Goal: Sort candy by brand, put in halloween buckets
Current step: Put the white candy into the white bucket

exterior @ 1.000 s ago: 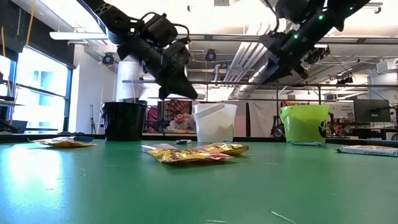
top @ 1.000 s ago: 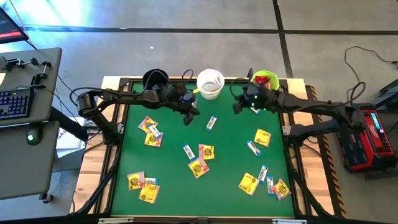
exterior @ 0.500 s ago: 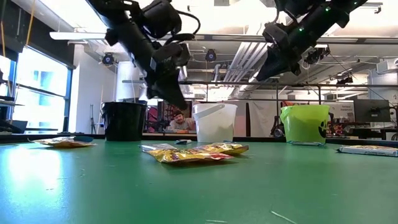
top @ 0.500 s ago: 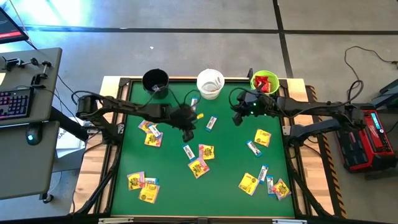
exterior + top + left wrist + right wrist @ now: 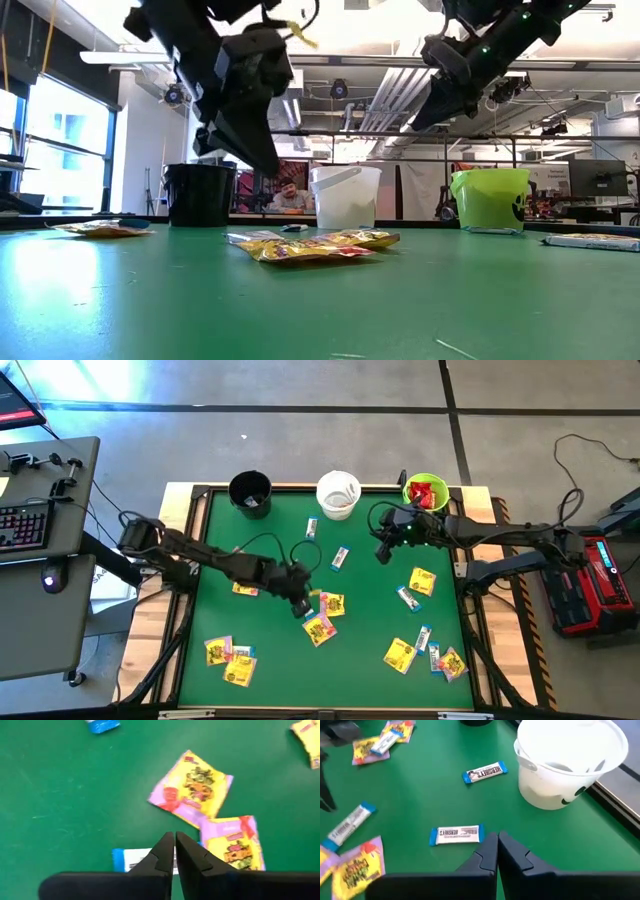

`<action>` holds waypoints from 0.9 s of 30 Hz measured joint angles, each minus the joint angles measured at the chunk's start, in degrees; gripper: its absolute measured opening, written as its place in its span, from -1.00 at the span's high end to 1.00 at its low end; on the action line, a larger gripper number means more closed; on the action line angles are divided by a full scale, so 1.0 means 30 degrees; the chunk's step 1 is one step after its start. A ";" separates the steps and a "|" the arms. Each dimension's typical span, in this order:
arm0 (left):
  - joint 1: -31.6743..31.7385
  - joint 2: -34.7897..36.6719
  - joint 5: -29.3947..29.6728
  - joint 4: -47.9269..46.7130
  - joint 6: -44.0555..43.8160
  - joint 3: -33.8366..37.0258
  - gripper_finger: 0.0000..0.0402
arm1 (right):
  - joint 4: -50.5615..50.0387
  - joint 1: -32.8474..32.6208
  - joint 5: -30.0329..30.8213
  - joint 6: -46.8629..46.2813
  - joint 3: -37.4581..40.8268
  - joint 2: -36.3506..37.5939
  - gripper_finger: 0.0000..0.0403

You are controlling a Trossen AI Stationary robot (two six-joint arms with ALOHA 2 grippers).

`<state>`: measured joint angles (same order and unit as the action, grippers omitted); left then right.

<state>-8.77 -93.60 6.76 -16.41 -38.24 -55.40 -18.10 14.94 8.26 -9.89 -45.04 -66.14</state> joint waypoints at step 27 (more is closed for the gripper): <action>0.2034 -0.0036 -0.5173 0.0271 1.6092 0.0007 0.13 | -0.0184 0.0000 -0.1837 0.0536 0.0000 -0.0010 1.00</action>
<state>-2.66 -93.71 -8.76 -15.60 10.03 -55.37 -18.65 14.94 2.75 -8.28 -45.04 -66.17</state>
